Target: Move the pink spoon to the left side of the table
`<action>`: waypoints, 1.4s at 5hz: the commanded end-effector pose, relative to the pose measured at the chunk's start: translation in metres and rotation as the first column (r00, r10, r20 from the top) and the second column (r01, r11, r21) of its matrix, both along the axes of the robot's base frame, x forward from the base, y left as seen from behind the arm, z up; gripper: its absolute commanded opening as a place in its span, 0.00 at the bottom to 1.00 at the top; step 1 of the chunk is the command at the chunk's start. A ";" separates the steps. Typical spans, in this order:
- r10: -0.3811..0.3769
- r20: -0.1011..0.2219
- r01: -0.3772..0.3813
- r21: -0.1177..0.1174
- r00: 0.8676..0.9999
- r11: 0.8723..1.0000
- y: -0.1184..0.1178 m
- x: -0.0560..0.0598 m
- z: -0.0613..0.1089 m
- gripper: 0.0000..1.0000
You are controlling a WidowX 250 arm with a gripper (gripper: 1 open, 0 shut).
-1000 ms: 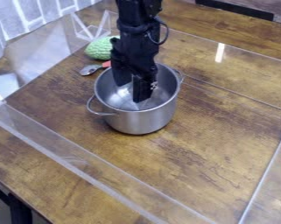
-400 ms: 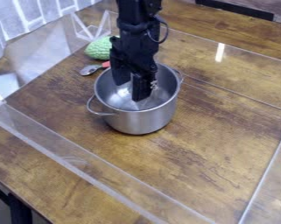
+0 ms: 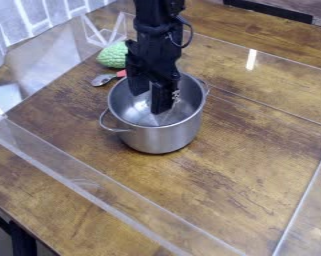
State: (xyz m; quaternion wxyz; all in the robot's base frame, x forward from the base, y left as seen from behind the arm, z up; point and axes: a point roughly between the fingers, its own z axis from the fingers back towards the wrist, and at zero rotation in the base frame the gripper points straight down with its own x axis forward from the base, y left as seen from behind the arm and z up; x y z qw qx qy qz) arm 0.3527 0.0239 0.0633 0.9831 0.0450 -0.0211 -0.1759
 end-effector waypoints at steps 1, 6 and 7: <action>-0.023 0.123 0.022 0.009 0.992 1.000 -0.007 0.014 0.040 0.00; -0.029 0.134 0.027 0.016 0.991 1.000 -0.012 0.020 0.042 0.00; -0.030 0.134 0.028 0.017 0.990 0.999 -0.013 0.021 0.041 0.00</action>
